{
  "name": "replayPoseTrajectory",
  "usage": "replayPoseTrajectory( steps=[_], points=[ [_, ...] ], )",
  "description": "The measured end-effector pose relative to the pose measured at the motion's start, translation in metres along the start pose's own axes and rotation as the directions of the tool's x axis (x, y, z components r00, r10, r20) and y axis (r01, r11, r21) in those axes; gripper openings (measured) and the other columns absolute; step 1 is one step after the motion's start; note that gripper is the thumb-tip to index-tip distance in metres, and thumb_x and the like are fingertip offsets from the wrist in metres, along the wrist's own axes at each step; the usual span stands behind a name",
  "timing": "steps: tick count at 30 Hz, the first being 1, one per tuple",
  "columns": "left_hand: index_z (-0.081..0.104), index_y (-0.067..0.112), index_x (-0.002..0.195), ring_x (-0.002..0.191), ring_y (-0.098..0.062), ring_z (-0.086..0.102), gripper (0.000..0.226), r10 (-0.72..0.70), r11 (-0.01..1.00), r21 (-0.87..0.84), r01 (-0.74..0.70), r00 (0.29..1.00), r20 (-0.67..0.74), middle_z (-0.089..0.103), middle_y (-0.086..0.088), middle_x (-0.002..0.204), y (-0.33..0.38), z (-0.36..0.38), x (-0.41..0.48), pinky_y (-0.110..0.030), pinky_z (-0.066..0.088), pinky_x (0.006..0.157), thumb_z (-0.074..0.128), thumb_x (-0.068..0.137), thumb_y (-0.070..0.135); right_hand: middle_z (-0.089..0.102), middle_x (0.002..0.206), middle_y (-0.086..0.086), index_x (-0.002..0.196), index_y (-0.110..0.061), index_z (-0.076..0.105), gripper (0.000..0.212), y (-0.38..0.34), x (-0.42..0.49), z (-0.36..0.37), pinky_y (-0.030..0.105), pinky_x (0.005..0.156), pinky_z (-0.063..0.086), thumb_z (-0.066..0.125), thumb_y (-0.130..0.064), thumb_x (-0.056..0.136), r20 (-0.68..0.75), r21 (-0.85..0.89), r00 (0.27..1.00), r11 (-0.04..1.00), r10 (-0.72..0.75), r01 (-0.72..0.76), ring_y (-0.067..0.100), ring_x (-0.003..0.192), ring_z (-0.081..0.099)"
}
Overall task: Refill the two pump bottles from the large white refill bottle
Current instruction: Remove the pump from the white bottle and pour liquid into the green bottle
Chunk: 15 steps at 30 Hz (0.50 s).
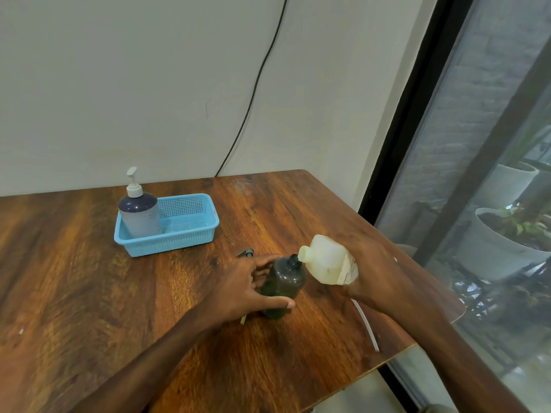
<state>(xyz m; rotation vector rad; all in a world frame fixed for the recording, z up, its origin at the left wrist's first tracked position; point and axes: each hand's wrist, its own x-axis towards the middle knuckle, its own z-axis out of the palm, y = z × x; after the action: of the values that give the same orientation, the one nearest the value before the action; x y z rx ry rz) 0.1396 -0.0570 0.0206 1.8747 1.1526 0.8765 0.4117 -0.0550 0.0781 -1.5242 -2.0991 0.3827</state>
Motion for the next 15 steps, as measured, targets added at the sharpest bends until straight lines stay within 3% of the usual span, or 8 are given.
replayPoseTrajectory(
  steps=[2,4,5,8,11,14,15],
  points=[
    [0.057,0.033,0.142,0.113,0.026,0.056,0.084,0.004,1.000,0.001,-0.004,1.000,-0.004,0.061,0.034,0.124,0.0007,-0.0003,-0.0001,-0.003,0.049,0.091,0.098,0.069,0.027,0.053,0.145,0.014,0.144,-0.011,0.050,0.073,0.0024,0.0015,0.0011,0.040,0.118,0.036,0.085,-0.004,0.080,0.027,-0.002,0.999,1.000,0.021,-0.021,0.010,0.126,0.052],
    [0.057,0.031,0.142,0.115,0.024,0.057,0.083,0.004,1.000,-0.006,-0.004,1.000,0.004,0.061,0.034,0.124,0.0002,-0.0003,0.0002,-0.004,0.050,0.092,0.098,0.070,0.026,0.051,0.148,0.015,0.146,-0.006,0.047,0.073,0.0001,0.0022,-0.0012,0.036,0.118,0.037,0.082,0.000,0.082,0.064,0.055,0.996,0.997,0.054,-0.057,-0.006,0.117,0.052],
    [0.057,0.031,0.143,0.117,0.021,0.058,0.084,0.004,1.000,-0.004,-0.004,1.000,0.007,0.062,0.032,0.126,0.0000,-0.0003,0.0004,-0.006,0.051,0.095,0.098,0.070,0.027,0.052,0.147,0.012,0.146,-0.010,0.048,0.074,0.0011,0.0035,-0.0007,0.036,0.117,0.039,0.084,-0.004,0.081,0.047,0.042,0.997,0.998,0.054,-0.056,-0.001,0.122,0.052],
    [0.057,0.034,0.143,0.121,0.017,0.059,0.085,0.007,1.000,0.002,-0.007,1.000,0.006,0.064,0.030,0.128,-0.0017,-0.0001,0.0004,-0.008,0.050,0.097,0.098,0.069,0.031,0.053,0.145,0.006,0.146,-0.014,0.049,0.075,-0.0024,0.0025,-0.0021,0.015,0.109,0.035,0.086,-0.011,0.080,0.080,-0.025,0.995,0.998,0.055,-0.053,0.022,0.135,0.049],
    [0.057,0.037,0.141,0.119,0.019,0.057,0.083,0.005,1.000,0.003,-0.005,1.000,0.003,0.062,0.033,0.126,-0.0015,-0.0004,0.0001,-0.006,0.049,0.095,0.098,0.069,0.031,0.055,0.143,0.003,0.145,-0.019,0.052,0.076,0.0009,0.0027,-0.0015,0.030,0.114,0.040,0.088,-0.021,0.078,0.057,-0.111,0.998,0.994,0.002,0.005,0.020,0.132,0.051],
    [0.057,0.036,0.140,0.117,0.021,0.058,0.083,-0.002,1.000,-0.013,0.003,1.000,0.009,0.062,0.034,0.124,-0.0016,-0.0001,0.0003,-0.005,0.049,0.094,0.098,0.069,0.027,0.054,0.144,0.011,0.144,-0.008,0.050,0.072,0.0061,0.0055,-0.0029,0.009,0.103,0.040,0.085,-0.008,0.081,0.100,-0.089,0.995,0.996,0.007,0.002,0.025,0.134,0.050],
    [0.057,0.034,0.141,0.117,0.021,0.058,0.082,-0.005,1.000,-0.019,0.006,1.000,0.011,0.063,0.033,0.123,-0.0017,0.0000,0.0003,-0.005,0.049,0.093,0.098,0.070,0.026,0.055,0.143,0.012,0.144,-0.008,0.051,0.072,0.0026,0.0043,-0.0042,0.010,0.103,0.042,0.085,-0.006,0.080,0.094,-0.085,0.996,0.996,-0.002,0.011,0.028,0.133,0.051]
  ],
)
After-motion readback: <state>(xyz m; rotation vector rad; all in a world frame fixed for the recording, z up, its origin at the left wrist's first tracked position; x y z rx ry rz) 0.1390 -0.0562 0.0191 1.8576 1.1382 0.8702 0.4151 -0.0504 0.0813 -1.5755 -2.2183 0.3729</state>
